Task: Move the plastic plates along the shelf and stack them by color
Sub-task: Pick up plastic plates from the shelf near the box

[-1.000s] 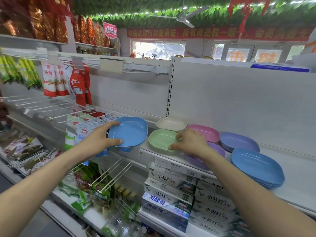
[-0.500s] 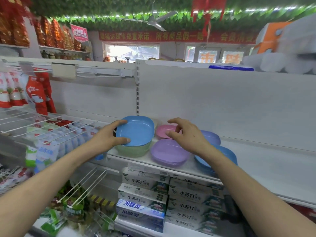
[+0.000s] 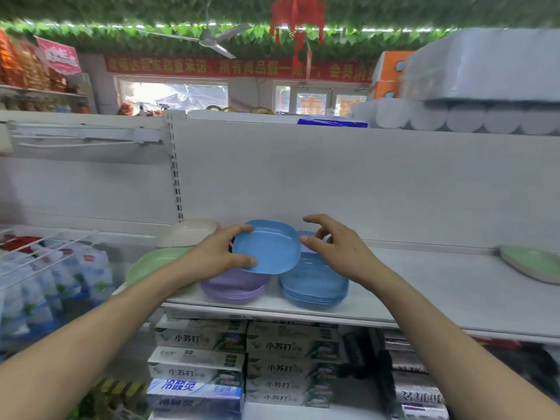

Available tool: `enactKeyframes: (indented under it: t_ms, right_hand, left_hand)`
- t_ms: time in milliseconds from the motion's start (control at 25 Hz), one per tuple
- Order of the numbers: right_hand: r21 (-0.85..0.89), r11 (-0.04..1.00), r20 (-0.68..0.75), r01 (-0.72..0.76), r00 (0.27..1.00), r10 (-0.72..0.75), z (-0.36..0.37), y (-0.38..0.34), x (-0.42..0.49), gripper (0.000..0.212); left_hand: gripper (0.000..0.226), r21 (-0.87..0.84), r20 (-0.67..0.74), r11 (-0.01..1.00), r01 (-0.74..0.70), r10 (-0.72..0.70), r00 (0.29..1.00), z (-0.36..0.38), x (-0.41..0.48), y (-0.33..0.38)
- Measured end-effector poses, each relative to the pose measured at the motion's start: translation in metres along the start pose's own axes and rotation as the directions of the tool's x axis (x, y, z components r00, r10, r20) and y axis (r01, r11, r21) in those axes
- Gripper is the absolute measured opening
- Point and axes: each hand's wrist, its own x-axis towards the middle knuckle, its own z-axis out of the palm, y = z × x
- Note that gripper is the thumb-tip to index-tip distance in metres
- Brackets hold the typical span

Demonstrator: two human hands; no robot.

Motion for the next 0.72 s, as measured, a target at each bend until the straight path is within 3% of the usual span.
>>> enactKeyframes:
  t_ms: [160, 360, 720]
  right_hand:
    - [0.033, 0.996, -0.062, -0.082, 0.995, 0.084, -0.027, 0.019, -0.014, 0.044]
    - [0.107, 0.982, -0.195, -0.157, 0.965, 0.175, -0.05, 0.041, -0.026, 0.043]
    - [0.177, 0.959, -0.281, -0.219, 0.923, 0.263, -0.071, 0.074, -0.041, 0.042]
  left_hand:
    - [0.08, -0.005, 0.162, 1.0, -0.031, 0.031, 0.986, 0.031, 0.019, 0.022]
    - [0.082, 0.209, 0.335, 0.969, -0.128, 0.052, 0.941, 0.057, 0.033, 0.043]
    - [0.074, 0.546, 0.394, 0.801, -0.247, 0.015, 0.919, 0.064, 0.043, 0.068]
